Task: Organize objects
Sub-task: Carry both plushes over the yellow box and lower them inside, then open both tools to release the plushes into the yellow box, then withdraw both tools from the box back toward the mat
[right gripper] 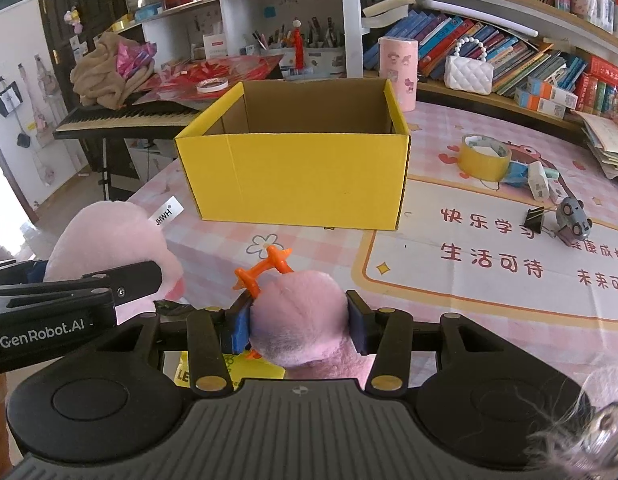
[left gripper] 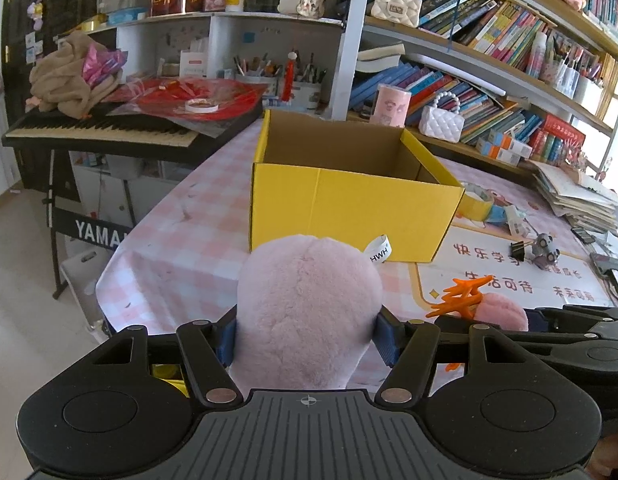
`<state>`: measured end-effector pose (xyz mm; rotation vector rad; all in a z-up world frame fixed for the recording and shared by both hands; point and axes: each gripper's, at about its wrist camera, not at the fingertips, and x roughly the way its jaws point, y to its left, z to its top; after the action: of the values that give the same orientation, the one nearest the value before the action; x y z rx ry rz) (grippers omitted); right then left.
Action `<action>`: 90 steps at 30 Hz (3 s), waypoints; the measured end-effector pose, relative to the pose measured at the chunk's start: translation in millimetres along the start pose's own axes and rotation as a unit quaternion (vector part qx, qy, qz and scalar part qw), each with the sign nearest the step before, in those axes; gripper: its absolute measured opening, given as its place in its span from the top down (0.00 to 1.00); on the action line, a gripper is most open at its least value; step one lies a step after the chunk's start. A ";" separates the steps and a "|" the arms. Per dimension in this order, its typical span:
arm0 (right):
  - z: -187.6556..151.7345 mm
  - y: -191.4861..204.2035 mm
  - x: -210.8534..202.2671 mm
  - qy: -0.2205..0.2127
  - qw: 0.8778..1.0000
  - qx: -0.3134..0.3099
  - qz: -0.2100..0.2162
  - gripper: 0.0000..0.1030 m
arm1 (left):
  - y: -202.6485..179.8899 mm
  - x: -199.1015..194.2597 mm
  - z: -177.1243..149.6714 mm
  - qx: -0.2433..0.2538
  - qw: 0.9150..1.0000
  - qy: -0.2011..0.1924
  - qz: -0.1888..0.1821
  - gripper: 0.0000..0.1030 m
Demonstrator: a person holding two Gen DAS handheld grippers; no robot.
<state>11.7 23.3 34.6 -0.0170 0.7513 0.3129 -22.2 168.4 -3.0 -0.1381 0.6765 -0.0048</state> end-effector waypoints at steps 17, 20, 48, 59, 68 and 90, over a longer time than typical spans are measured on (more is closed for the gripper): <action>40.4 -13.1 5.1 -0.033 0.999 -0.016 -0.007 0.57 | -15.6 10.1 39.5 0.005 0.999 -0.032 -0.017 0.38; 61.4 -17.9 10.2 -0.055 0.998 -0.019 -0.001 0.57 | -19.5 17.2 61.2 0.002 0.999 -0.049 -0.013 0.38; 166.2 -54.4 191.0 0.003 0.984 -0.175 0.037 0.57 | -37.9 170.6 139.1 0.030 0.997 0.001 0.071 0.37; 170.5 -47.4 205.3 0.039 0.961 -0.266 0.068 0.59 | -32.9 192.4 133.4 0.019 0.995 0.034 0.088 0.38; 171.6 -53.9 191.7 -0.001 0.973 -0.224 0.050 0.24 | -33.2 163.5 137.9 0.006 0.997 -0.030 0.074 0.20; 104.0 -42.2 49.3 -0.109 0.990 -0.076 -0.035 0.17 | -25.2 45.8 75.8 0.008 0.993 -0.093 0.069 0.08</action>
<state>127.1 9.6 73.6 -0.1505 0.5070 0.2982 61.9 150.8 30.1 -0.0745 0.4984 0.1349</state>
